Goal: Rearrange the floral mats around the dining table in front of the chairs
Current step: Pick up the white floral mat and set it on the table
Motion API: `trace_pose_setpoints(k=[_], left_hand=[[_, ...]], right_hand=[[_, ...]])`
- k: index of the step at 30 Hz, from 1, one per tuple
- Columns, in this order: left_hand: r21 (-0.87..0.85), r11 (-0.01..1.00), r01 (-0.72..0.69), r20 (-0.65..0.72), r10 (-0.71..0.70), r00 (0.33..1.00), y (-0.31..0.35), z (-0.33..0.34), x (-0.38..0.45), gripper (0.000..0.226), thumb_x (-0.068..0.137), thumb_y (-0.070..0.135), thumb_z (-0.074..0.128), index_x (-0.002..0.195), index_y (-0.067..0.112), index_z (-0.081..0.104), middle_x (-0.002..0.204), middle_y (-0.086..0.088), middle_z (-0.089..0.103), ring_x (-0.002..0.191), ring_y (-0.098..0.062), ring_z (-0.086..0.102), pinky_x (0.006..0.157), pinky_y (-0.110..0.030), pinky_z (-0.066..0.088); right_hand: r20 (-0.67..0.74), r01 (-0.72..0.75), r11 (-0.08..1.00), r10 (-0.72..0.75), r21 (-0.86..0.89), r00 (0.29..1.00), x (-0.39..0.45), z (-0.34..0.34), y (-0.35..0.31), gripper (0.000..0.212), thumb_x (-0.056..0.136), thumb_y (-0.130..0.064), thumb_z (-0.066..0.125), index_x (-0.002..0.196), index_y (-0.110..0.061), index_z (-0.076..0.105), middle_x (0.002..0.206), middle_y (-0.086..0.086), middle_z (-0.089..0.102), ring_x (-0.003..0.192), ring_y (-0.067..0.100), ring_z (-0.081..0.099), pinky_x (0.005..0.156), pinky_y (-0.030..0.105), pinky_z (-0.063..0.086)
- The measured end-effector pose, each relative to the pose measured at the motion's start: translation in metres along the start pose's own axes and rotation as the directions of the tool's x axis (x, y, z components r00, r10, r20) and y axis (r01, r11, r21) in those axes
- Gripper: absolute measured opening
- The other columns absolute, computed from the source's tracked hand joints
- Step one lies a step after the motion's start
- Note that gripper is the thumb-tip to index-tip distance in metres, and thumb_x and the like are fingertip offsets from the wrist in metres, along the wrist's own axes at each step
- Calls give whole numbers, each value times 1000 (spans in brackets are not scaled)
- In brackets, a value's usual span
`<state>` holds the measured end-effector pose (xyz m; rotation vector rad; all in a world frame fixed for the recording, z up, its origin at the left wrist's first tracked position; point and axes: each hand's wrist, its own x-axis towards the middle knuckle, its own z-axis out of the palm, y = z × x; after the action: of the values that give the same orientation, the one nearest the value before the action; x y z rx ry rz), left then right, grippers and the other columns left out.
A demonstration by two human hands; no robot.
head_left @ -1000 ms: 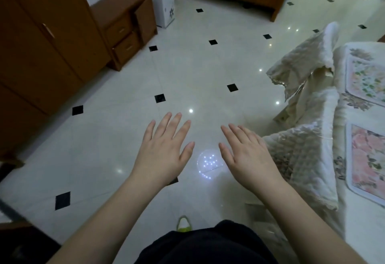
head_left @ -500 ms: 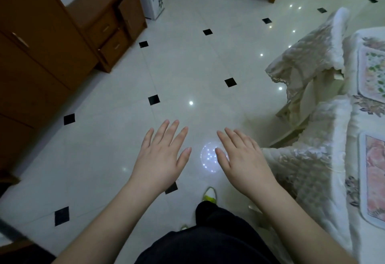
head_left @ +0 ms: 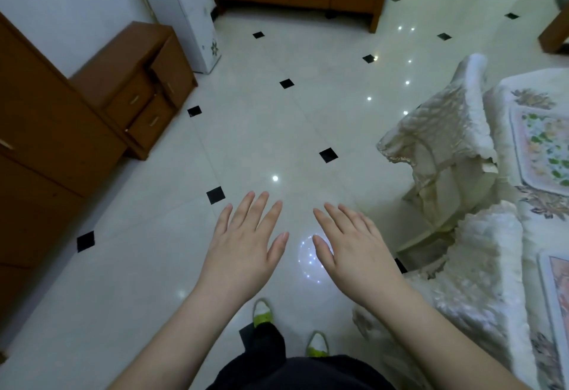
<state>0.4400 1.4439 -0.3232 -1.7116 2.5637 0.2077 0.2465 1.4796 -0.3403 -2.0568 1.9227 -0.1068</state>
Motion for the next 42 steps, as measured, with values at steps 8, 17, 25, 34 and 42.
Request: trace_pose_setpoints(k=[8,17,25,34,42], left_hand=[[-28,998,-63,-34,62,997,-64,-6,89,76,88,60,-8,156,34,13,165,8,8,151,-12,-1,119,-35,-6],[-49,987,-153,-38,152,988,-133,-38,180,71,93,56,9,150,25,38,158,0,34,148,-20,25,118,-44,18],[-55,983,-175,-4,175,985,-161,-31,267,62,97,58,13,155,34,16,164,9,13,151,-12,3,120,-36,5],[8,970,-243,22,243,970,-119,-34,381,68,93,61,5,155,35,12,165,8,8,151,-13,0,120,-37,2],[-12,951,-310,57,311,949,-59,-49,494,64,96,59,12,155,35,12,164,9,10,151,-12,1,120,-37,3]], right_hand=[[10,-54,998,54,-45,998,97,-9,-24,55,103,-46,23,155,-27,21,163,-3,19,150,17,14,121,36,9],[-40,-130,990,129,-45,991,195,-28,-60,54,104,-44,25,154,-25,23,163,-2,21,150,18,15,120,37,8],[-66,-198,979,194,-46,979,251,-43,-36,55,103,-45,23,155,-26,21,164,-3,17,150,17,14,121,36,7],[-111,-292,956,291,6,950,333,-63,43,55,103,-45,22,155,-26,19,163,-3,19,150,17,14,120,36,9],[-93,-327,944,329,36,940,397,-103,135,55,103,-45,24,154,-26,22,162,-2,22,149,19,17,120,37,8]])
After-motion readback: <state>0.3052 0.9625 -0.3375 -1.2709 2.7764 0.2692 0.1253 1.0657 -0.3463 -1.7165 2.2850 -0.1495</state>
